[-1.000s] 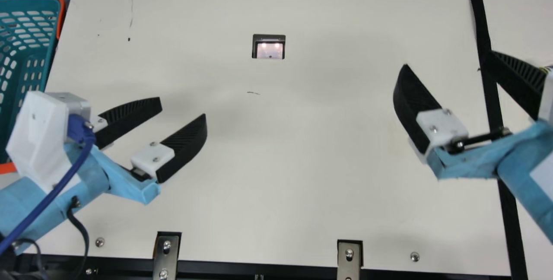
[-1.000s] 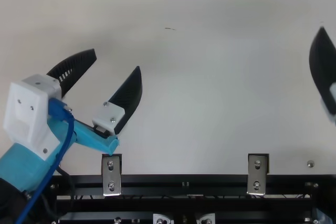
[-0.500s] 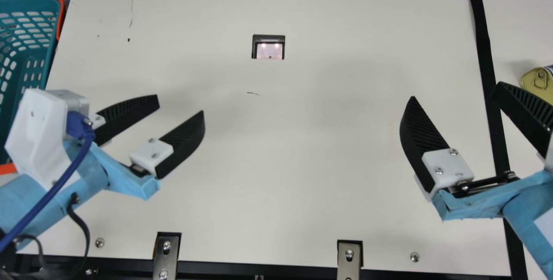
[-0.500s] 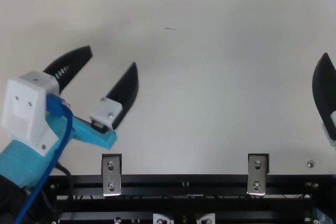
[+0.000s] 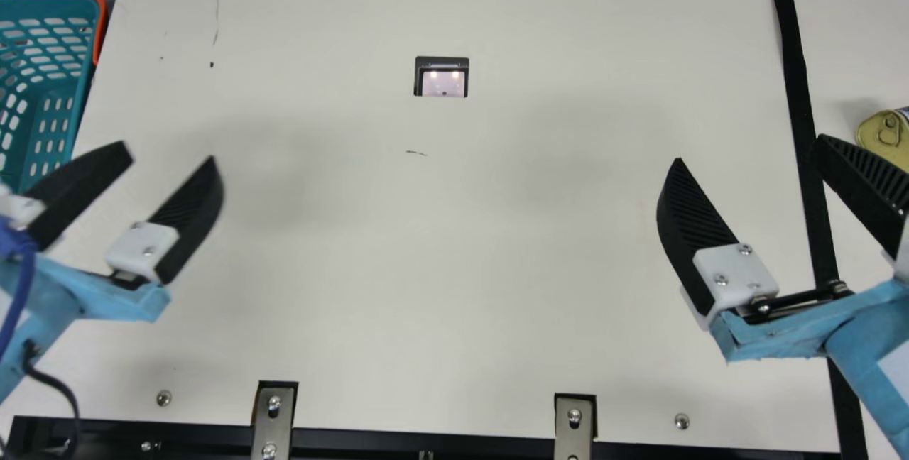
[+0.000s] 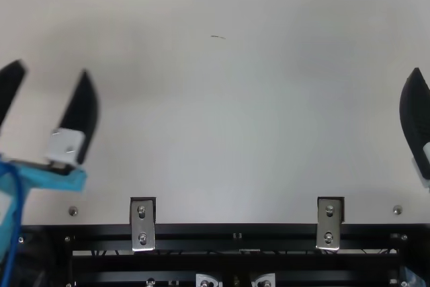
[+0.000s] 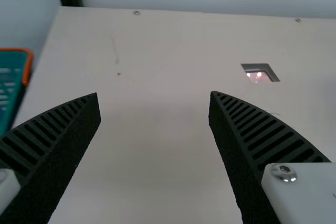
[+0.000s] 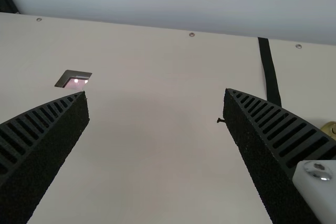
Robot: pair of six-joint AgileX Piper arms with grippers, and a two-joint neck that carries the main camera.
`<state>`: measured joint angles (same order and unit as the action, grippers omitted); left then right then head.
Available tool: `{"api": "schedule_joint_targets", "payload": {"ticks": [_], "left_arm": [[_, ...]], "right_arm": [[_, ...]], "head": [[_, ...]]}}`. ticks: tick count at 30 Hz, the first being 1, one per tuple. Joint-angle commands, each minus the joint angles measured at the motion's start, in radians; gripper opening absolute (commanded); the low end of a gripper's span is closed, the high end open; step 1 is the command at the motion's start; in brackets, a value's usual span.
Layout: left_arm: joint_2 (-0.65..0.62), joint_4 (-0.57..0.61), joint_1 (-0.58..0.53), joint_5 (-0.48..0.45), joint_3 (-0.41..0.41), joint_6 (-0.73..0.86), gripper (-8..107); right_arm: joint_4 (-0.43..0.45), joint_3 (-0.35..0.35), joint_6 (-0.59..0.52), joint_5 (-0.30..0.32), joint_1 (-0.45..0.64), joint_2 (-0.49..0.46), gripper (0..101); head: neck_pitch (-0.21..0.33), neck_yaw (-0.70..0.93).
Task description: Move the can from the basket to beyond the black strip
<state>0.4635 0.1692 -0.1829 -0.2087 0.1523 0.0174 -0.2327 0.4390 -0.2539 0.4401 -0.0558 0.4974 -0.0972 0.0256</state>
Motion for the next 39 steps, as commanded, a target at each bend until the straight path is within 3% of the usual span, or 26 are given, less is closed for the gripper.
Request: {"api": "schedule_joint_targets", "payload": {"ticks": [1,2,3,7,14,21,30,31,34,39], "left_arm": [[-0.189,-0.042,0.128,-0.066,-0.003,-0.019,90],[-0.228,-0.058,0.155,-0.095,-0.003,-0.027,90],[-0.082,-0.032,0.066,-0.043,-0.003,-0.017,90],[-0.202,-0.057,0.147,-0.095,-0.003,-0.028,90],[-0.228,-0.057,0.154,-0.095,-0.003,-0.028,90],[-0.228,-0.057,0.154,-0.095,-0.003,-0.028,90],[-0.228,-0.057,0.154,-0.095,-0.003,-0.028,90],[-0.228,-0.057,0.154,-0.095,-0.003,-0.028,90],[-0.228,-0.057,0.154,-0.095,-0.003,-0.028,90],[-0.228,-0.057,0.154,-0.095,-0.003,-0.028,90]], "right_arm": [[0.000,0.000,0.000,0.000,0.000,0.000,101],[0.000,0.000,0.000,0.000,0.000,0.000,101],[0.000,0.000,0.000,0.000,0.000,0.000,101],[0.000,0.000,0.000,0.000,0.000,0.000,101],[0.019,0.000,0.017,-0.001,-0.004,-0.013,101],[0.041,-0.053,0.039,0.017,0.009,-0.131,101],[0.044,-0.184,0.055,0.100,0.051,-0.327,101],[0.050,-0.159,0.053,0.086,0.049,-0.286,101],[0.050,-0.186,0.054,0.115,0.052,-0.326,101],[0.050,-0.186,0.054,0.114,0.052,-0.327,101]], "head": [[0.000,-0.002],[0.000,-0.002],[0.000,-0.002],[0.000,-0.002],[0.000,-0.002],[0.000,-0.002],[0.000,-0.002],[0.000,-0.002],[0.000,-0.002],[0.000,-0.002]]}}
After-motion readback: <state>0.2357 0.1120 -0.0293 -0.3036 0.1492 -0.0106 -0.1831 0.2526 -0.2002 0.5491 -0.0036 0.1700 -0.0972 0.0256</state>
